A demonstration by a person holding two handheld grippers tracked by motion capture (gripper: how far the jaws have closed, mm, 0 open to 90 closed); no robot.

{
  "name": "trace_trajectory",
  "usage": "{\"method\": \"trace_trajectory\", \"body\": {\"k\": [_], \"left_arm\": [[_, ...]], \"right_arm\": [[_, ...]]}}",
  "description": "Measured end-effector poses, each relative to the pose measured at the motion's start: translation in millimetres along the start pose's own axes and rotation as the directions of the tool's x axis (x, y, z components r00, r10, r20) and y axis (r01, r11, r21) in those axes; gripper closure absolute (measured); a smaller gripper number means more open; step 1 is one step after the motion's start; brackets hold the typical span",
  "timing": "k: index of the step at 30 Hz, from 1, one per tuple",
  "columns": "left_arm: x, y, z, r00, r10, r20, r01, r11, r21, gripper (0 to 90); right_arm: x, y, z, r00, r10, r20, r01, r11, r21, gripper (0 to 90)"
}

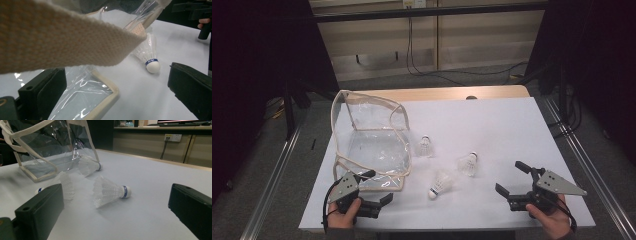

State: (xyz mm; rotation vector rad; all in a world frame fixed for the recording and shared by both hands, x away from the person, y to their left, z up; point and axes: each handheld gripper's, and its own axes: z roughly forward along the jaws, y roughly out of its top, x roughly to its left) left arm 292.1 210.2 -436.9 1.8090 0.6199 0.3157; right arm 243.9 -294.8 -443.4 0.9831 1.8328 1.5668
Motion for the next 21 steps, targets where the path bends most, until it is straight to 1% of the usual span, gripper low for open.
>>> {"method": "trace_trajectory", "body": {"k": [7,9,11,12,13,14,17,19,20,21], "left_arm": [[-2.2,-0.1,0.2,1.0000,0.002,-0.003,-0.002,0.9999,0.011,0.7],[-2.6,-0.3,0.2,1.0000,0.000,0.003,0.000,0.9999,0.010,1.3],[-4.8,-0.8,1.7,0.9996,-0.005,0.028,0.005,0.9999,0.014,2.2],[-7.1,-0.5,3.4,0.9993,0.000,0.037,0.000,0.9998,0.018,2.3],[-10.9,1.0,6.8,0.9981,0.026,0.055,-0.028,0.9990,0.036,2.3],[-10.9,1.0,6.8,0.9981,0.026,0.055,-0.028,0.9990,0.036,2.3],[-15.2,2.4,11.4,0.9966,0.045,0.069,-0.048,0.9975,0.052,2.1],[-15.8,2.6,12.7,0.9968,0.037,0.071,-0.041,0.9979,0.051,1.9],[-16.1,2.4,13.3,0.9973,0.021,0.071,-0.024,0.9988,0.042,2.0],[-15.7,2.5,13.2,0.9974,0.018,0.069,-0.021,0.9989,0.041,2.0]], "right_arm": [[0.3,0.6,-1.2,1.0000,0.003,0.001,-0.003,1.000,0.000,0.0],[0.4,0.7,-1.0,1.0000,0.000,-0.002,0.000,1.000,-0.002,0.0],[0.8,0.8,-0.9,1.0000,-0.003,-0.003,0.003,1.000,-0.001,0.0],[0.9,0.9,-0.9,1.0000,-0.002,-0.004,0.002,1.000,-0.002,0.0],[0.5,0.8,-1.2,1.0000,-0.006,-0.005,0.006,1.000,-0.002,0.0],[0.5,0.8,-1.2,1.0000,-0.006,-0.005,0.006,1.000,-0.002,0.0],[0.4,0.7,-1.7,1.0000,-0.004,-0.006,0.004,1.000,0.000,0.0],[0.4,0.6,-1.7,1.0000,-0.002,-0.006,0.002,1.000,0.000,0.0],[0.3,0.6,-1.7,1.0000,-0.005,-0.005,0.005,1.000,0.000,0.0],[0.5,0.4,-1.7,1.0000,-0.003,-0.004,0.003,1.000,0.004,0.0]]}}
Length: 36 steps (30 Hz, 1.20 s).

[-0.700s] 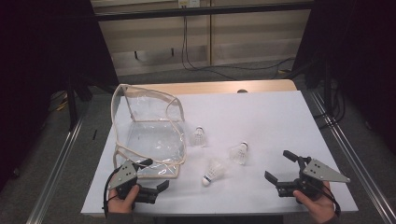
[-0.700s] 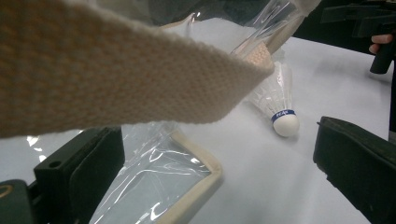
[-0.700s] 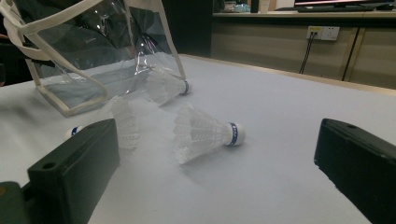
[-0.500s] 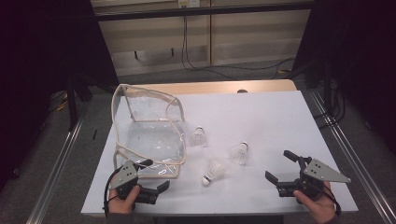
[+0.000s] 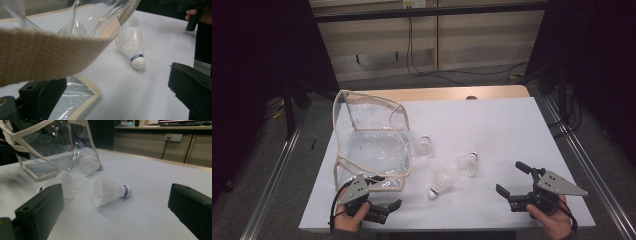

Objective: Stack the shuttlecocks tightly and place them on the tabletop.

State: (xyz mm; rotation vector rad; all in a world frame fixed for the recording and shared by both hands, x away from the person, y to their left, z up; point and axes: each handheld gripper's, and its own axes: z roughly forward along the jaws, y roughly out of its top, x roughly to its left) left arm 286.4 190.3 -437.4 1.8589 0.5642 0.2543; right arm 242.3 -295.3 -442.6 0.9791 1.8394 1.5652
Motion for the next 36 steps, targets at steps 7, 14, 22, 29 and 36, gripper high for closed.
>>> {"method": "trace_trajectory", "body": {"k": [7,14,22,29,36], "left_arm": [[-0.3,0.6,1.1,0.9999,-0.012,0.000,0.012,0.9999,-0.006,1.5],[-3.6,1.3,4.3,0.9997,0.001,0.023,-0.001,0.9999,0.012,1.7],[-9.9,2.8,9.9,0.9984,0.000,0.056,0.000,1.0000,0.006,2.1],[-16.5,6.0,16.8,0.9964,0.004,0.085,-0.004,1.0000,-0.007,2.3],[-20.9,7.6,22.8,0.9945,-0.005,0.104,0.005,1.0000,-0.003,2.4]], "right_arm": [[-0.2,-0.1,0.4,1.0000,0.002,0.001,-0.002,1.000,0.000,0.0],[-0.7,-0.2,0.1,1.0000,-0.001,0.000,0.001,1.000,0.003,0.0],[-0.5,-0.2,0.0,1.0000,-0.002,0.001,0.002,1.000,0.003,0.0],[0.0,-0.3,0.2,1.0000,-0.002,-0.001,0.002,1.000,0.004,0.0],[0.2,-0.2,0.6,1.0000,-0.004,-0.002,0.004,1.000,0.007,0.0]]}}
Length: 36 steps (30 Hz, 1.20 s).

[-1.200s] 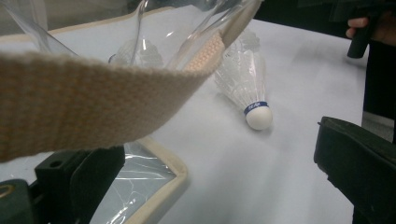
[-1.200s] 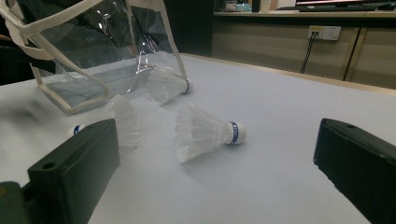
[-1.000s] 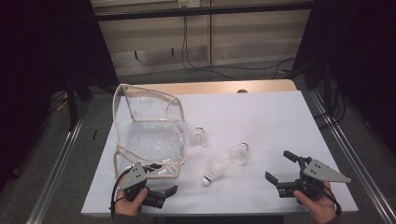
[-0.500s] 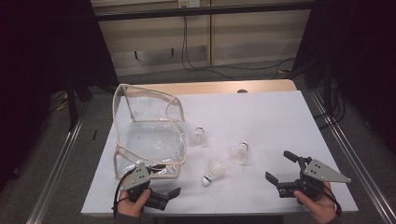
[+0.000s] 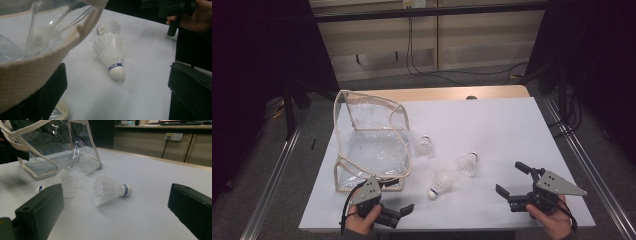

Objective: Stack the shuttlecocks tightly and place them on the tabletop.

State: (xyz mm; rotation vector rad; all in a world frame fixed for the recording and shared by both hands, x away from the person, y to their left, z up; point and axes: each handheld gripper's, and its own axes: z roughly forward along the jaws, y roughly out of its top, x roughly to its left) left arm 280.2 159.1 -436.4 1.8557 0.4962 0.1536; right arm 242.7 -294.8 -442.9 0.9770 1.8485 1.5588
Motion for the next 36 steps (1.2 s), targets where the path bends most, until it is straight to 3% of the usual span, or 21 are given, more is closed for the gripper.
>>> {"method": "trace_trajectory", "body": {"k": [6,13,19,28,36], "left_arm": [[-7.7,2.9,8.6,0.9999,-0.015,0.000,0.015,0.9999,0.002,2.1],[-14.2,4.8,18.5,0.9993,-0.005,0.036,0.004,0.9999,0.014,2.4],[-17.9,6.4,25.3,0.9989,-0.027,0.039,0.027,0.9996,0.005,2.3],[-25.2,9.2,37.4,0.9983,-0.020,0.054,0.019,0.9996,0.023,2.4],[-34.4,14.5,49.2,0.9982,-0.018,0.057,0.018,0.9998,0.005,2.7]], "right_arm": [[0.3,0.1,-0.1,1.0000,-0.002,-0.003,0.002,1.000,0.000,0.0],[0.9,0.3,0.0,1.0000,-0.002,-0.007,0.002,1.000,-0.001,0.0],[1.1,0.4,0.1,1.0000,-0.002,-0.009,0.002,1.000,-0.001,0.0],[1.7,0.3,0.5,0.9999,0.002,-0.014,-0.002,1.000,0.000,0.0],[1.9,0.5,0.3,0.9999,-0.001,-0.017,0.001,1.000,0.000,0.0]]}}
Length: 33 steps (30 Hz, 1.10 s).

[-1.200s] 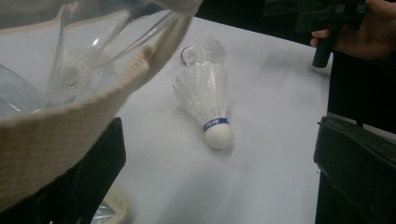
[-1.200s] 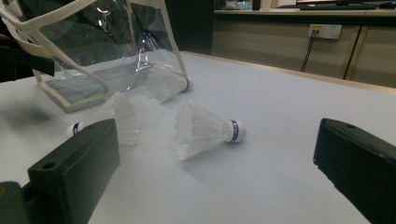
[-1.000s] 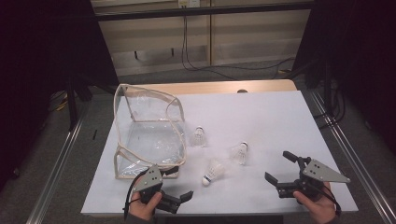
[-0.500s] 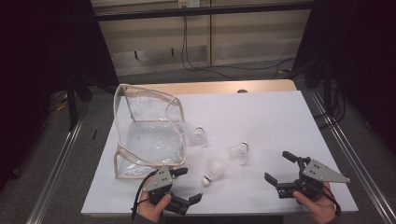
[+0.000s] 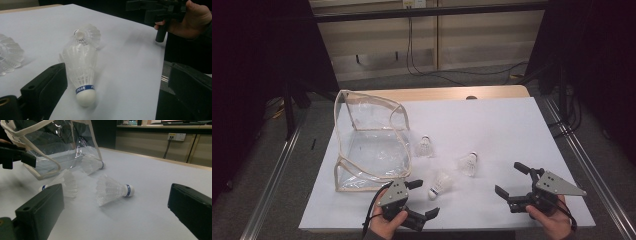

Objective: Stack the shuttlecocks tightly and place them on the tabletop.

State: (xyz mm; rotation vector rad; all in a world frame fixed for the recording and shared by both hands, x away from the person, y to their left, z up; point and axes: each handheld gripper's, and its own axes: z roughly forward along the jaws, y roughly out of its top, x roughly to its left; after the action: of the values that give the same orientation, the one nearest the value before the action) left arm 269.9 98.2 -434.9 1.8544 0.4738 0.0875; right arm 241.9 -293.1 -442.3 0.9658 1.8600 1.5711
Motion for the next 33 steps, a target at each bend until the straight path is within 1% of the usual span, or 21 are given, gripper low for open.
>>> {"method": "trace_trajectory", "body": {"k": [1,3,4,5,8,9,11,12,14,17,18,20,21,23,25,28,33], "left_arm": [[-2.1,1.4,3.6,0.9999,0.010,0.005,-0.010,0.9999,0.005,2.6],[-2.8,2.4,5.3,0.9999,0.014,0.003,-0.014,0.9999,0.007,2.7],[-4.3,3.3,7.3,1.0000,0.004,0.000,-0.004,1.0000,0.001,2.6],[-4.4,4.2,8.7,1.0000,0.008,0.001,-0.008,1.0000,0.004,2.6],[-6.9,6.6,14.5,1.0000,0.001,0.002,-0.001,1.0000,-0.001,2.6],[-7.4,7.9,16.1,1.0000,0.006,0.000,-0.006,1.0000,0.001,2.7],[-9.1,10.6,20.1,1.0000,-0.004,-0.007,0.004,1.0000,-0.006,2.6],[-11.5,13.5,24.6,0.9999,-0.003,-0.014,0.003,1.0000,-0.007,2.6],[-12.3,15.1,26.8,0.9999,-0.002,-0.014,0.002,1.0000,-0.004,2.6],[-14.3,20.6,32.9,0.9999,-0.003,-0.015,0.002,1.0000,-0.008,2.7],[-14.6,22.6,34.6,0.9998,-0.001,-0.018,0.001,1.0000,-0.001,2.6],[-16.6,26.6,38.9,0.9995,-0.011,-0.029,0.011,0.9999,0.003,2.5],[-17.3,28.9,40.8,0.9995,-0.006,-0.032,0.006,1.0000,0.006,2.5],[-18.5,33.5,44.7,0.9997,-0.012,-0.020,0.012,0.9999,0.001,2.5],[-18.8,38.3,48.2,0.9997,-0.008,-0.021,0.008,1.0000,0.003,2.6],[-17.7,44.8,54.8,0.9991,-0.026,-0.033,0.026,0.9996,0.005,2.6],[-15.5,57.9,63.2,0.9978,-0.039,-0.053,0.039,0.9992,0.005,2.7]], "right_arm": [[0.0,0.0,0.0,1.0000,-0.002,0.001,0.002,1.000,0.000,0.0],[0.0,0.1,0.0,1.0000,-0.002,0.001,0.002,1.000,0.000,0.0],[0.0,0.1,-0.1,1.0000,-0.002,0.000,0.002,1.000,0.000,0.0],[-0.2,0.1,-0.1,1.0000,-0.007,0.001,0.007,1.000,-0.001,0.0],[0.1,0.2,-0.1,1.0000,-0.006,-0.002,0.006,1.000,-0.002,0.0],[0.1,0.2,0.0,1.0000,-0.006,-0.002,0.006,1.000,-0.002,0.0],[0.1,0.2,-0.1,1.0000,-0.008,-0.002,0.008,1.000,-0.003,0.0],[0.1,0.3,-0.1,1.0000,-0.007,-0.003,0.007,1.000,-0.003,0.0],[0.2,0.2,-0.2,1.0000,-0.006,-0.003,0.006,1.000,-0.002,0.0],[0.2,0.3,-0.3,1.0000,-0.006,-0.003,0.006,1.000,-0.003,0.0],[0.2,0.3,-0.4,1.0000,-0.007,-0.003,0.007,1.000,-0.003,0.0],[0.1,0.2,-0.6,1.0000,-0.006,-0.002,0.006,1.000,-0.002,0.1],[0.1,0.2,-0.6,1.0000,-0.006,-0.002,0.006,1.000,-0.002,0.1],[-0.1,0.2,-0.9,1.0000,-0.006,-0.003,0.006,1.000,-0.003,0.1],[-0.1,0.2,-1.1,1.0000,-0.006,-0.003,0.006,1.000,-0.003,0.1],[-0.1,0.2,-1.5,1.0000,-0.002,-0.002,0.002,1.000,-0.003,0.1],[-0.3,0.3,-2.2,1.0000,-0.002,-0.003,0.002,1.000,-0.005,0.1]]}}
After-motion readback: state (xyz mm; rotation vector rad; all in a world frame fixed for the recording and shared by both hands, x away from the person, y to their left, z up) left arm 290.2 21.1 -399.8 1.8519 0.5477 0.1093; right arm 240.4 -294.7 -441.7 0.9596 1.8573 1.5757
